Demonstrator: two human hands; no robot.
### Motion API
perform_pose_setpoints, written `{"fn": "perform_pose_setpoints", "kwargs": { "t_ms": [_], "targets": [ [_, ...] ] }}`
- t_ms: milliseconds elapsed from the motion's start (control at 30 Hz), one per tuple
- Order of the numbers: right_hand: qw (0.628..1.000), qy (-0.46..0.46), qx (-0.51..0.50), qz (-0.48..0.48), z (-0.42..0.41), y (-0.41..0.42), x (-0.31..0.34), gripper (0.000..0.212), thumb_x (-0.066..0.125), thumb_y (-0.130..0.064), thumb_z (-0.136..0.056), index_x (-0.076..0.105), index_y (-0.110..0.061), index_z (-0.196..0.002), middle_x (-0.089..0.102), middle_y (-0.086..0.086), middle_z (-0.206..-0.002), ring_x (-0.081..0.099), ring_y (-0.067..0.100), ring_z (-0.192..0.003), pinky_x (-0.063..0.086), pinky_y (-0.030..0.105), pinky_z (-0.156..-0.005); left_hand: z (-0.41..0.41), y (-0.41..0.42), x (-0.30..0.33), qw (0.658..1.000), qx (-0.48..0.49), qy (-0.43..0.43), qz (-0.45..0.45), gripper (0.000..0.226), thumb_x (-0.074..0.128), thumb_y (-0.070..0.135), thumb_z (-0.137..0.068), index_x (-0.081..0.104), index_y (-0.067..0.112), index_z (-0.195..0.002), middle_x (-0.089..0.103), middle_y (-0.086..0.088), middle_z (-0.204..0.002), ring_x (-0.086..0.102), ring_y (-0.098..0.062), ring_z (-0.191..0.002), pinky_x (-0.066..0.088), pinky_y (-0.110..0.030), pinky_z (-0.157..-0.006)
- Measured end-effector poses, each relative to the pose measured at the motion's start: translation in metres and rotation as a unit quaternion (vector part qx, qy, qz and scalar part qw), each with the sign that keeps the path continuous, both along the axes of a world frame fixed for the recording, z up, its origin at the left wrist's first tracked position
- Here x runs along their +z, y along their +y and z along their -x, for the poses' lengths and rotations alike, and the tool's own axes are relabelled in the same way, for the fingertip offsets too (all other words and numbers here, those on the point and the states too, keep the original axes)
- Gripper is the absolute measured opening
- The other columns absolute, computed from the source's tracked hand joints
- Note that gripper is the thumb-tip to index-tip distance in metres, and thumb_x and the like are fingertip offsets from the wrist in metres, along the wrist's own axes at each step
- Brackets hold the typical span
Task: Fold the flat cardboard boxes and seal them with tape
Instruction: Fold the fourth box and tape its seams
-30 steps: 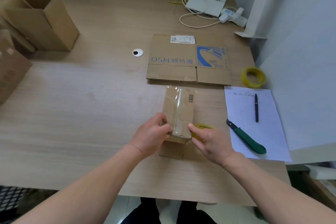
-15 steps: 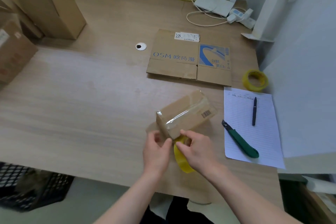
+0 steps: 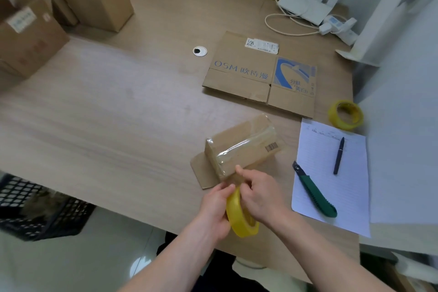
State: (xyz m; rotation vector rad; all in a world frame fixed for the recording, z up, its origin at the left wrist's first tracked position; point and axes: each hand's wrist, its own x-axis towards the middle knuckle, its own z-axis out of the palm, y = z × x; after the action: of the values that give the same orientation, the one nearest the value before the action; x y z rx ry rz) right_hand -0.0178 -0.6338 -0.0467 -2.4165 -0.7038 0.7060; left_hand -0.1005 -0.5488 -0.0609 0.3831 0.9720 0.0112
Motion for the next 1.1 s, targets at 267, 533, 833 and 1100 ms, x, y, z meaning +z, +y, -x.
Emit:
{"fn": "perform_pose_setpoints", "kwargs": {
  "t_ms": [267,533,833,1100],
  "targets": [
    [1.0,0.026,0.015,-0.005,-0.013,0.0,0.008,0.053,0.052,-0.021,-0.082,0.06,-0.038,-0.132,0.072,-0.001,-0.11,0.063,0.019,-0.105,0.05,0.029,-0.088,-0.009,-0.004,-0.007,0.999,0.025,0.013,0.026,0.021,0.052,0.008,-0.098,0.067,0.005,-0.113,0.073,-0.021,-0.096,0.072,-0.032,-0.078,0.06,-0.04,-0.069],
    [0.951,-0.1,-0.137,0.258,-0.069,-0.125,-0.025,0.054,0.061,-0.032,-0.082,0.051,-0.031,-0.135,0.055,0.001,-0.107,0.048,0.025,-0.094,0.04,0.034,-0.067,-0.01,0.0,-0.011,0.998,0.036,0.049,0.008,0.01,0.058,0.005,-0.095,0.068,0.004,-0.098,0.072,-0.014,-0.079,0.067,-0.025,-0.07,0.053,-0.026,-0.046],
    [0.982,-0.089,-0.143,0.08,-0.059,-0.129,-0.014,0.039,0.048,-0.013,-0.09,0.056,-0.023,-0.127,0.059,-0.005,-0.095,0.051,0.015,-0.084,0.035,0.034,-0.068,-0.008,0.004,-0.016,0.999,0.011,0.041,-0.023,0.009,0.061,0.002,-0.091,0.068,0.0,-0.097,0.071,-0.018,-0.082,0.066,-0.025,-0.068,0.054,-0.028,-0.049],
    [0.962,-0.193,0.193,0.004,-0.045,-0.078,0.072,0.037,0.065,-0.036,-0.084,0.058,-0.045,-0.119,0.056,-0.016,-0.08,0.054,0.007,-0.064,0.04,0.02,-0.048,-0.007,0.008,-0.016,0.998,0.0,0.042,-0.044,0.012,0.063,0.002,-0.09,0.068,-0.005,-0.099,0.069,-0.025,-0.086,0.061,-0.027,-0.061,0.056,-0.029,-0.052]
  ]
}}
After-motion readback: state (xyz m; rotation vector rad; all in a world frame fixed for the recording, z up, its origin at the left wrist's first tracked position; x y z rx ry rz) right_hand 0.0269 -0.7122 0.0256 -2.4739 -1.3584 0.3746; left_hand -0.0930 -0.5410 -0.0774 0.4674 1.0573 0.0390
